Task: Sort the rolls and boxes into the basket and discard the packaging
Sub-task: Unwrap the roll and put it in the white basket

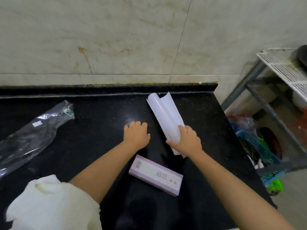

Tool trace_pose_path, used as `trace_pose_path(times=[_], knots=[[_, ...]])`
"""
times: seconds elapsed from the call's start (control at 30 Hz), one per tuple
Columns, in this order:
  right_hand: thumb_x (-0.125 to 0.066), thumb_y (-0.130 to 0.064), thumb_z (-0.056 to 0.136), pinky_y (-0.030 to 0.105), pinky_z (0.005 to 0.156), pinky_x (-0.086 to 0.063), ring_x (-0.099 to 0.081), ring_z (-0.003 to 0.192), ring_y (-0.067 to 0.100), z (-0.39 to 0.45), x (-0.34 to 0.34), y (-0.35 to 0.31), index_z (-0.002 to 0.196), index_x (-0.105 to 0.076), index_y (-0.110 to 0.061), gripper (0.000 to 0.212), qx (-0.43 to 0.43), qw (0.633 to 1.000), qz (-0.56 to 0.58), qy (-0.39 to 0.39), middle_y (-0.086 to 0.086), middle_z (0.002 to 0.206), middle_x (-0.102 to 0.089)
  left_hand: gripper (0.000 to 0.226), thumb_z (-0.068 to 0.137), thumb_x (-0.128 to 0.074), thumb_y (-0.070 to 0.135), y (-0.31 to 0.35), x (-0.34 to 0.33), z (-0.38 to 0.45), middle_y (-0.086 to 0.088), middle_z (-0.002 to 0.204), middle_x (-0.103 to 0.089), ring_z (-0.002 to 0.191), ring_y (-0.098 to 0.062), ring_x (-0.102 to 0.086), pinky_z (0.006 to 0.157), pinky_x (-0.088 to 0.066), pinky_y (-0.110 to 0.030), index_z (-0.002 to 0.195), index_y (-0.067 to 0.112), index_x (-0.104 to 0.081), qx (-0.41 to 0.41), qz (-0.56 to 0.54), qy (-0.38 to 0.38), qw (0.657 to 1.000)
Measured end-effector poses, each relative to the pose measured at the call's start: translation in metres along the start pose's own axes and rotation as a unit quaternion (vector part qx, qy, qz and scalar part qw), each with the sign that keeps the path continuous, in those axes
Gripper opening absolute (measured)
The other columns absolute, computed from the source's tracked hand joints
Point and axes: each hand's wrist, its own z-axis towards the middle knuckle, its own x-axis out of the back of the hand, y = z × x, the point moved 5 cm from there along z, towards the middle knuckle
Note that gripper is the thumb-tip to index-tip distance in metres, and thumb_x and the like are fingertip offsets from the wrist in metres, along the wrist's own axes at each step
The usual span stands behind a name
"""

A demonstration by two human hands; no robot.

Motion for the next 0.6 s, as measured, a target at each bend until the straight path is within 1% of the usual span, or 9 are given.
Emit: trace_pose_path(times=[0.07, 0.13, 0.2, 0.3, 0.37, 0.43, 0.5, 0.57, 0.6], knots=[[-0.058, -0.061, 0.072, 0.05, 0.108, -0.028, -0.023, 0.135, 0.033, 0.016, -0.013, -0.017, 0.14, -0.018, -0.022, 0.088, 0.039, 0.999, -0.034, -0.004, 0.012, 0.15, -0.019, 0.043, 0.093, -0.045, 0.034, -0.01, -0.001, 0.0, -0.011, 0.137, -0.048, 0.13, -0.028, -0.04, 0.108, -0.032, -0.043, 0.13, 0.012, -0.046, 0.04, -0.011, 0.0, 0.999], [-0.061, -0.058, 0.073, 0.053, 0.111, -0.022, -0.011, 0.14, 0.035, 0.03, -0.025, -0.022, 0.143, -0.005, -0.024, 0.095, 0.052, 0.996, -0.065, -0.019, 0.014, 0.154, -0.004, 0.046, 0.093, -0.045, 0.033, -0.019, -0.005, -0.004, -0.011, 0.14, -0.046, 0.132, -0.028, -0.036, 0.11, -0.03, -0.043, 0.134, 0.013, -0.042, 0.088, -0.025, 0.005, 0.996], [-0.065, -0.05, 0.074, 0.052, 0.11, -0.025, -0.013, 0.138, 0.037, 0.041, -0.031, -0.013, 0.144, 0.002, -0.025, 0.099, 0.038, 0.996, -0.073, -0.033, 0.019, 0.154, 0.001, 0.047, 0.094, -0.045, 0.033, -0.025, -0.008, -0.012, -0.01, 0.141, -0.044, 0.134, -0.028, -0.034, 0.11, -0.03, -0.043, 0.136, 0.013, -0.041, 0.127, -0.031, 0.013, 0.991], [-0.069, -0.044, 0.072, 0.048, 0.106, -0.031, -0.027, 0.131, 0.038, 0.046, -0.033, 0.011, 0.144, 0.003, -0.024, 0.104, 0.008, 0.999, 0.004, -0.053, 0.022, 0.15, -0.009, 0.046, 0.094, -0.045, 0.033, -0.027, -0.016, -0.027, -0.009, 0.141, -0.045, 0.136, -0.027, -0.032, 0.11, -0.029, -0.042, 0.135, 0.014, -0.042, 0.166, -0.034, 0.009, 0.985], [-0.07, -0.047, 0.069, 0.047, 0.103, -0.034, -0.034, 0.126, 0.038, 0.05, -0.029, 0.025, 0.143, 0.0, -0.023, 0.105, 0.0, 0.999, 0.02, -0.04, 0.024, 0.144, -0.022, 0.045, 0.094, -0.044, 0.033, -0.023, -0.02, -0.034, -0.007, 0.143, -0.043, 0.138, -0.026, -0.029, 0.111, -0.028, -0.041, 0.135, 0.015, -0.042, 0.178, -0.038, 0.006, 0.983], [-0.069, -0.048, 0.07, 0.045, 0.099, -0.039, -0.044, 0.12, 0.037, 0.056, -0.026, 0.034, 0.143, -0.001, -0.018, 0.104, -0.012, 0.998, 0.032, -0.05, 0.022, 0.136, -0.039, 0.044, 0.094, -0.043, 0.033, -0.018, -0.02, -0.037, -0.006, 0.143, -0.043, 0.138, -0.025, -0.028, 0.112, -0.028, -0.04, 0.134, 0.016, -0.043, 0.184, -0.039, 0.011, 0.982], [-0.067, -0.042, 0.072, 0.043, 0.094, -0.044, -0.051, 0.114, 0.035, 0.061, -0.022, 0.035, 0.14, -0.012, -0.01, 0.093, -0.01, 0.996, 0.049, -0.068, 0.019, 0.128, -0.051, 0.043, 0.094, -0.043, 0.033, -0.014, -0.014, -0.038, -0.006, 0.143, -0.043, 0.138, -0.024, -0.027, 0.112, -0.027, -0.039, 0.134, 0.015, -0.043, 0.186, -0.041, 0.026, 0.981], [-0.068, -0.035, 0.072, 0.039, 0.088, -0.048, -0.055, 0.11, 0.034, 0.063, -0.017, 0.032, 0.125, -0.034, -0.004, 0.071, -0.001, 0.996, 0.058, -0.071, 0.019, 0.123, -0.055, 0.044, 0.094, -0.043, 0.032, -0.011, -0.006, -0.039, -0.006, 0.144, -0.041, 0.14, -0.025, -0.024, 0.113, -0.026, -0.04, 0.135, 0.015, -0.042, 0.187, -0.044, 0.045, 0.98], [-0.069, -0.032, 0.071, 0.037, 0.084, -0.048, -0.056, 0.109, 0.034, 0.061, -0.015, 0.03, 0.118, -0.04, -0.001, 0.063, 0.003, 0.995, 0.066, -0.069, 0.02, 0.121, -0.055, 0.045, 0.094, -0.043, 0.032, -0.01, -0.003, -0.041, -0.006, 0.144, -0.041, 0.141, -0.025, -0.024, 0.113, -0.025, -0.041, 0.135, 0.015, -0.042, 0.188, -0.044, 0.057, 0.98]])
